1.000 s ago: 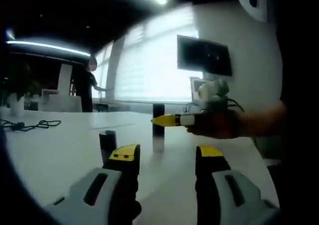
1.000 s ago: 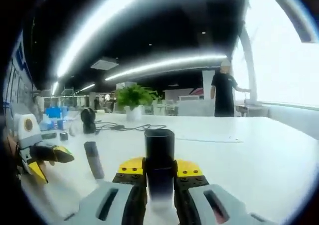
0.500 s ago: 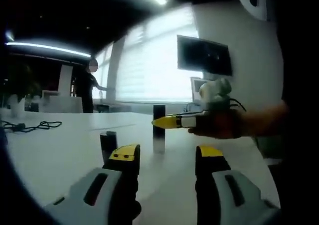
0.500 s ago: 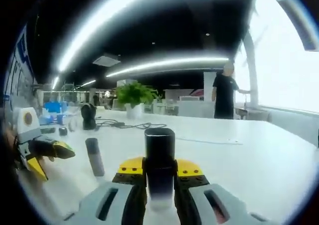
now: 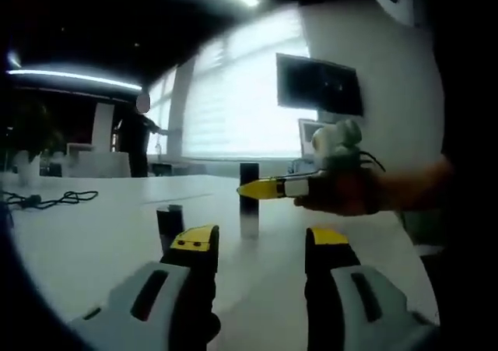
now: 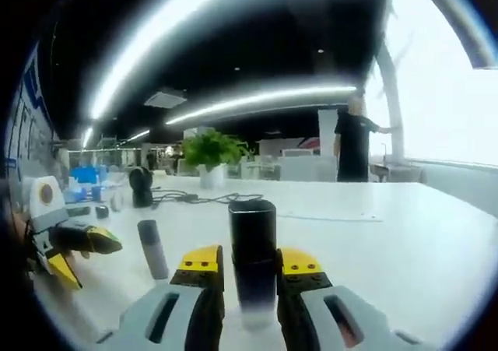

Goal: Pick up cosmetic bottle twist off cap place on table pick up cap screw tight cap place on table

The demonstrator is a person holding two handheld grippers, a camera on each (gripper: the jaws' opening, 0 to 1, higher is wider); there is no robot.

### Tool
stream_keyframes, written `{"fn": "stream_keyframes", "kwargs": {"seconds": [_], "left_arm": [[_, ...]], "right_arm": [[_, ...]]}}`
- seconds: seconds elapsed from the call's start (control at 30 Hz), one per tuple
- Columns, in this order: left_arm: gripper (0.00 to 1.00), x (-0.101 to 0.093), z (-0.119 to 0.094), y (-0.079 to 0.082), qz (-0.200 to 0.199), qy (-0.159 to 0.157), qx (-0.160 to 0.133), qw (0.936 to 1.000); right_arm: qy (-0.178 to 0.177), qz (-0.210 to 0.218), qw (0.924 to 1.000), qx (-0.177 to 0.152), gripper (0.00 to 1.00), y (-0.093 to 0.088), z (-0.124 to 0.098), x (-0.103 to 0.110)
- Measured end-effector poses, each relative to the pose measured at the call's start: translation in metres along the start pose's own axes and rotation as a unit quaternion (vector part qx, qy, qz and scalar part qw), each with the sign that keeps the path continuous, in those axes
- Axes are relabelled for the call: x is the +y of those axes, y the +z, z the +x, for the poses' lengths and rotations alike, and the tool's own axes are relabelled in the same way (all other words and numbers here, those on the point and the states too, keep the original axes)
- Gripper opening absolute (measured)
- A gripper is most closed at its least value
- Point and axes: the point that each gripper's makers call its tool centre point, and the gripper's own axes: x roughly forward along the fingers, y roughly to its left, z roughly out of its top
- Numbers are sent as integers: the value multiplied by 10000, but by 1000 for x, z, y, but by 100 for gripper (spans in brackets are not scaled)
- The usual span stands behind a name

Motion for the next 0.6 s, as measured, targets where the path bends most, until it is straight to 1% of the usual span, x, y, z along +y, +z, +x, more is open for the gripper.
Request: {"fn": "stream_keyframes", "kwargs": {"seconds": [0.2,0.4,0.5,0.6], "left_arm": [[34,2,0,-1,-9,17,9,10000],[34,4,0,-1,-81,62,24,9999],[34,6,1,-1,-93,117,51,9999],[34,7,0,2,-127,189,28,9997]], "right_arm": [[8,24,10000,-57,21,4,-5,-1],[-77,54,9999,-144,28,8,-14,-8],[-108,72,9997,-190,28,12,-19,-10],[-109,134,9996,-236,31,14,-24,-12]]}}
